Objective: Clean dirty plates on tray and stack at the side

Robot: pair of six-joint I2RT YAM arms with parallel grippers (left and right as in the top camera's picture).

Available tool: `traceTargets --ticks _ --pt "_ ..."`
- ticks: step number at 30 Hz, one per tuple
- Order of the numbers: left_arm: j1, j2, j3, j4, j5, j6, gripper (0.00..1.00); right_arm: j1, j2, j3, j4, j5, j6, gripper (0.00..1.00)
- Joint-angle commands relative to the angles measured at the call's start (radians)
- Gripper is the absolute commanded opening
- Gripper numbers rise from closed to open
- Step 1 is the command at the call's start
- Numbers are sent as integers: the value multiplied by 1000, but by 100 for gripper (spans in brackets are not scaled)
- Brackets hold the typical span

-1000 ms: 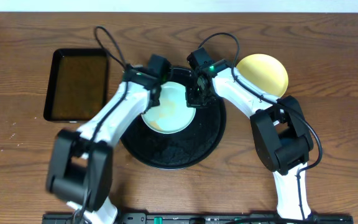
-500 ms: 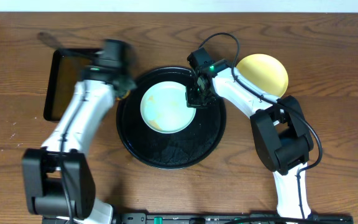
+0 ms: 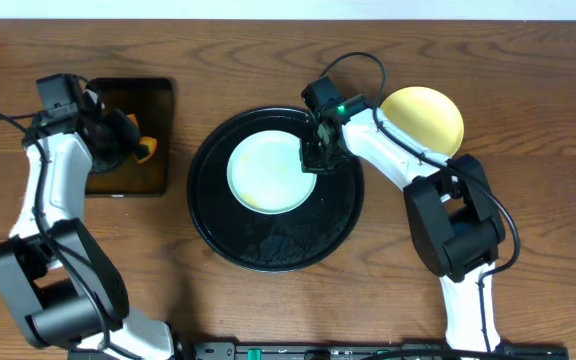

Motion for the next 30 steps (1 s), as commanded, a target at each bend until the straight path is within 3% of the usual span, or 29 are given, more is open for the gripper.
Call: traceTargets --ticks 1,12,18,24,30 --pt "31 35 -11 10 27 32 8 -18 -105 5 -17 148 -59 1" --pt "52 61 -11 14 25 32 8 74 -351 5 -42 538 -175 1" --pt "52 61 -11 14 -26 32 8 210 -399 5 -27 894 -239 1" --pt "52 61 -11 12 -25 28 8 345 -396 5 54 1227 -420 1" --pt "52 61 -11 6 -25 28 8 435 -396 5 221 1383 -690 1"
